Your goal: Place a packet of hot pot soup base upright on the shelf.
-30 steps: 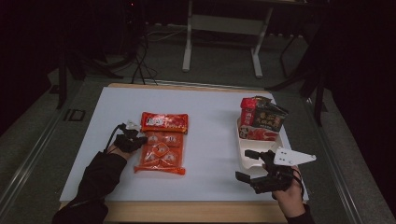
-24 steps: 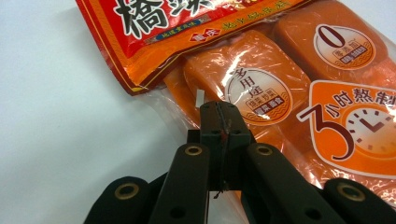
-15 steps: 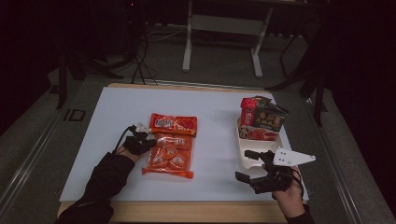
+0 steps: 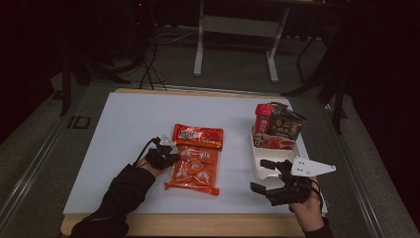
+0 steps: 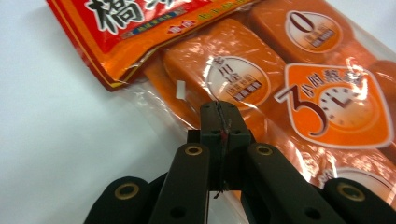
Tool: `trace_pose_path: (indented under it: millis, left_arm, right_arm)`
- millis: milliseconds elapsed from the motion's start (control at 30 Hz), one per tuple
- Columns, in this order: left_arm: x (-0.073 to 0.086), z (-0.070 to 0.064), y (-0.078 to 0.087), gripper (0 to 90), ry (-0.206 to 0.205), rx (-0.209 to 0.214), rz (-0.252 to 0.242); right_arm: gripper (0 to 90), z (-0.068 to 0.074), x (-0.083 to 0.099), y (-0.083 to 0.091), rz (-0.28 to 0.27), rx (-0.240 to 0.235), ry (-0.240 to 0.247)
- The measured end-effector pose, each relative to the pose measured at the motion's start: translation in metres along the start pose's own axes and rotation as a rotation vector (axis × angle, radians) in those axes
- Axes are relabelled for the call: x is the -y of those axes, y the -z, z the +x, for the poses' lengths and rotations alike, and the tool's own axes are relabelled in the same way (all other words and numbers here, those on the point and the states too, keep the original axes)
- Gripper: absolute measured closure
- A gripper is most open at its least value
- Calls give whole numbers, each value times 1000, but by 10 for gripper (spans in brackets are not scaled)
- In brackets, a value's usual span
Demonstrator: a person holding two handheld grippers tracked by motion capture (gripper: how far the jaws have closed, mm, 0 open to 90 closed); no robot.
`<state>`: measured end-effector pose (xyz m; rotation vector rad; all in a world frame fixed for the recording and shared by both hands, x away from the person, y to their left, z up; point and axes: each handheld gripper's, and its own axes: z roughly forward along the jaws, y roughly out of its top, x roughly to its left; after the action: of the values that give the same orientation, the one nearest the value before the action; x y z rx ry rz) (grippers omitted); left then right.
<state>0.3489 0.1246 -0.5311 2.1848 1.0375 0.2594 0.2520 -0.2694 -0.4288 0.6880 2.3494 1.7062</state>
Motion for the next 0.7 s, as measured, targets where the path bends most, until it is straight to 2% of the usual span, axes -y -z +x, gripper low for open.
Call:
trace_pose_path:
  millis: [67, 367, 433, 567, 700]
  left_arm:
    - [0, -3, 0, 900, -15, -1, 3]
    - [1, -2, 1, 900, -18, 7, -5]
    - [0, -1, 2, 900, -2, -2, -10]
    - [-4, 2, 2, 899, -2, -23, -17]
    - [-12, 11, 1, 900, 2, -41, -16]
  right_arm:
    - [146, 0, 0, 0, 0, -1, 0]
    - [147, 0, 0, 0, 1, 2, 1]
    - [147, 1, 0, 0, 0, -1, -1]
    - [147, 0, -1, 1, -6, 0, 1]
    - [147, 0, 0, 0, -2, 0, 0]
